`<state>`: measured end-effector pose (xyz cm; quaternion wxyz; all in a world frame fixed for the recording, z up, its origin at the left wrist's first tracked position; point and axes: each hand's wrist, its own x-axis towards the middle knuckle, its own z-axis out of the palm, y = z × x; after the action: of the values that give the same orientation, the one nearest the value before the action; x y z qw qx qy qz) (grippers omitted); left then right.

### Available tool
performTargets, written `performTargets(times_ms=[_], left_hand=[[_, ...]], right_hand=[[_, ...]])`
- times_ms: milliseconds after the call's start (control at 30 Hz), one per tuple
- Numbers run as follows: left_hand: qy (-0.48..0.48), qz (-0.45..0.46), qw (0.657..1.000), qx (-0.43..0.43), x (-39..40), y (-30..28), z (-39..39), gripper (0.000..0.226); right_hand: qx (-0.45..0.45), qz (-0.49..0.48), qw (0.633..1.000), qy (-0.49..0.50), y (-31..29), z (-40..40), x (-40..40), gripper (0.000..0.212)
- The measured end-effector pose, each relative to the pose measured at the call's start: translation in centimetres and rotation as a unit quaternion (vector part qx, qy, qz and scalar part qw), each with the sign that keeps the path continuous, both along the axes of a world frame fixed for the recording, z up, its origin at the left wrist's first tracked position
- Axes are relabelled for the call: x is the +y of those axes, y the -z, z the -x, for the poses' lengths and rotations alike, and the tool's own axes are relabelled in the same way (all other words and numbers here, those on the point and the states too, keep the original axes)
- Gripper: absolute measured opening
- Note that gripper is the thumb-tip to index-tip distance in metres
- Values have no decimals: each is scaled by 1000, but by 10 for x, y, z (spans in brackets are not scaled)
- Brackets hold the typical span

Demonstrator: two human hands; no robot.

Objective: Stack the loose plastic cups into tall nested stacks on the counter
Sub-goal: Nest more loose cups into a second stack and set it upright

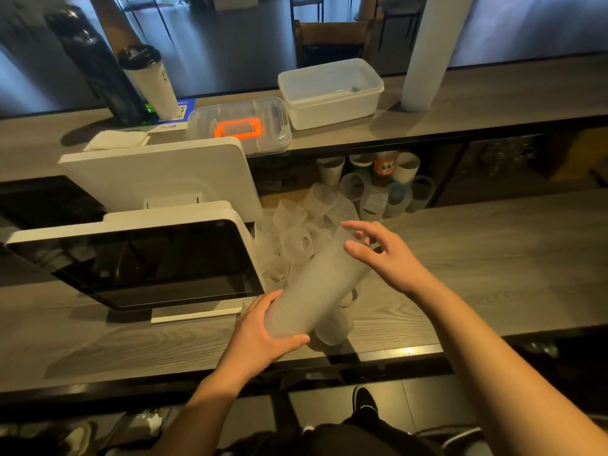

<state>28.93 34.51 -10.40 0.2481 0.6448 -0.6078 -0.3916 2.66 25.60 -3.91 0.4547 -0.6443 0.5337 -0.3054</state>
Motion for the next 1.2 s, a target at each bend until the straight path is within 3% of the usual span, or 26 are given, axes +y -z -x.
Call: performTargets(times_ms=[233,367,467,667,900,1067,1200], left_hand=[[-31,-33,998,41,3,6,-1,94],[-78,-56,991,98,6,5,-5,96],[-101,-52,984,135,9,4,-6,92],[-102,-47,982,149,16,4,-7,82],[-100,-42,982,152,22,4,-10,77],[-109,-45,981,156,26,3,-16,81],[-116,-54,980,154,30,5,-24,89]], right_hand=[[-90,-61,994,-18,22,-22,15,67],[-129,-97,983,87,37,-23,16,75],[-76,-128,979,140,64,-21,24,79],[47,-188,977,94,125,-26,55,104],[66,-155,978,121,144,-51,54,120],[128,-113,977,127,141,-77,32,118],[143,-117,973,140,143,-85,27,102]])
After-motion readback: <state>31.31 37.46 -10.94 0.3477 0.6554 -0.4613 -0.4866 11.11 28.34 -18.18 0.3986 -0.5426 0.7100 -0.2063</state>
